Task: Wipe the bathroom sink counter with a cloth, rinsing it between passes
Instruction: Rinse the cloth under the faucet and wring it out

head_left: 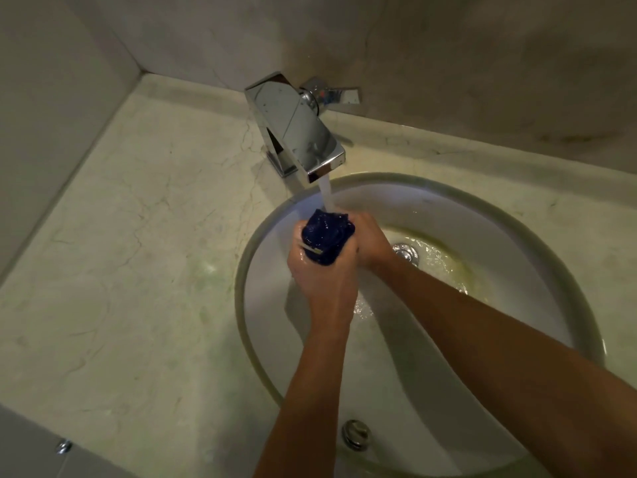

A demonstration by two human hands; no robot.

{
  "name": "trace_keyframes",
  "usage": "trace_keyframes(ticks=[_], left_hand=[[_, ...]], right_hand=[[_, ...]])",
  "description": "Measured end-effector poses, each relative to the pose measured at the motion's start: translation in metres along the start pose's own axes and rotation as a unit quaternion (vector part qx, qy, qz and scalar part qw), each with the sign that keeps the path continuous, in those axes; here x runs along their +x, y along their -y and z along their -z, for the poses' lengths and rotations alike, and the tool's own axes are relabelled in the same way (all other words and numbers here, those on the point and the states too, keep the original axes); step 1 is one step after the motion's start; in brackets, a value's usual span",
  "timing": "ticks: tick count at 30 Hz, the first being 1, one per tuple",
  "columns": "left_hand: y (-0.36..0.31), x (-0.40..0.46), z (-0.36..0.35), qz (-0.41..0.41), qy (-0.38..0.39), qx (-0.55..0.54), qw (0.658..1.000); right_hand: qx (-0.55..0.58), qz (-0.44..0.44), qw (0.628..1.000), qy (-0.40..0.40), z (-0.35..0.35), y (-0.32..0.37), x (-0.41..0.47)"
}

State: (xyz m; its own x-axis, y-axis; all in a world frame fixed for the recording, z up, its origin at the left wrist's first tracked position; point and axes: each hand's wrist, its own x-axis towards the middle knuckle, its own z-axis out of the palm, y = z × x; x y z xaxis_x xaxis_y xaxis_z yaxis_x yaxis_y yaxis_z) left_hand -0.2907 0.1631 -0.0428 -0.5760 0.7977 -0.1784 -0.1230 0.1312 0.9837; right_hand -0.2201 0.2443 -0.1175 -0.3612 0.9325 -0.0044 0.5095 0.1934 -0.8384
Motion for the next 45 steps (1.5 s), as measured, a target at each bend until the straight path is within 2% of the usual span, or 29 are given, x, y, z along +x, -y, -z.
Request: trace_keyframes(ticks=[3,8,12,13,15,16,19,21,23,25,28,32,34,37,38,41,45], left_hand=[[0.0,0.001,0.005,-0.044,0.004,0.02,0.999],[0.002,0.004,0.006,-0.072,0.028,0.057,0.995],[0.006,0.012,0.006,-0.095,0.025,0.085,0.991],[0.008,0.013,0.007,-0.1,0.03,0.088,0.991],[0.011,0.015,0.008,-0.104,0.041,0.082,0.99],[0.011,0.016,0.008,-0.103,0.044,0.079,0.991],[0.009,0.019,0.005,-0.095,0.05,0.059,0.992],[0.007,0.022,0.004,-0.086,0.052,0.055,0.993],[0.005,0.024,0.004,-0.079,0.052,0.058,0.994],[0.003,0.024,0.004,-0.066,0.055,0.06,0.995],[0.001,0.024,0.006,-0.051,0.062,0.055,0.995],[-0.005,0.021,0.01,-0.031,0.076,0.044,0.996],[-0.007,0.018,0.013,-0.017,0.098,0.028,0.995],[-0.006,0.015,0.018,0.016,0.137,0.014,0.99],[-0.006,0.016,0.018,0.022,0.144,0.013,0.989],[-0.004,0.015,0.015,0.011,0.15,0.008,0.989],[-0.005,0.013,0.009,0.007,0.135,0.017,0.991]], right_hand=[[-0.035,0.035,0.999,0.014,0.0,-0.003,0.01],[0.004,-0.032,0.998,0.048,0.0,-0.002,0.008],[-0.049,-0.073,0.973,0.214,0.021,0.015,-0.006],[-0.08,-0.09,0.968,0.222,0.031,0.016,-0.013],[-0.134,-0.112,0.972,0.16,0.053,0.026,-0.029],[-0.122,-0.122,0.978,0.115,0.062,0.035,-0.036],[0.004,-0.1,0.994,-0.052,0.082,0.073,-0.044],[0.102,-0.073,0.978,-0.164,0.09,0.097,-0.034],[0.14,-0.072,0.964,-0.213,0.095,0.111,-0.014],[0.144,-0.085,0.964,-0.205,0.097,0.116,0.008],[0.158,-0.106,0.97,-0.151,0.099,0.121,0.03],[0.114,-0.068,0.98,-0.148,0.082,0.13,0.023],[0.119,-0.071,0.973,-0.184,0.075,0.125,0.015],[0.109,-0.071,0.95,-0.283,0.084,0.119,0.017],[0.113,-0.067,0.953,-0.275,0.09,0.121,0.021],[0.159,-0.097,0.965,-0.183,0.096,0.139,0.034],[0.162,-0.097,0.959,-0.21,0.087,0.148,0.028]])
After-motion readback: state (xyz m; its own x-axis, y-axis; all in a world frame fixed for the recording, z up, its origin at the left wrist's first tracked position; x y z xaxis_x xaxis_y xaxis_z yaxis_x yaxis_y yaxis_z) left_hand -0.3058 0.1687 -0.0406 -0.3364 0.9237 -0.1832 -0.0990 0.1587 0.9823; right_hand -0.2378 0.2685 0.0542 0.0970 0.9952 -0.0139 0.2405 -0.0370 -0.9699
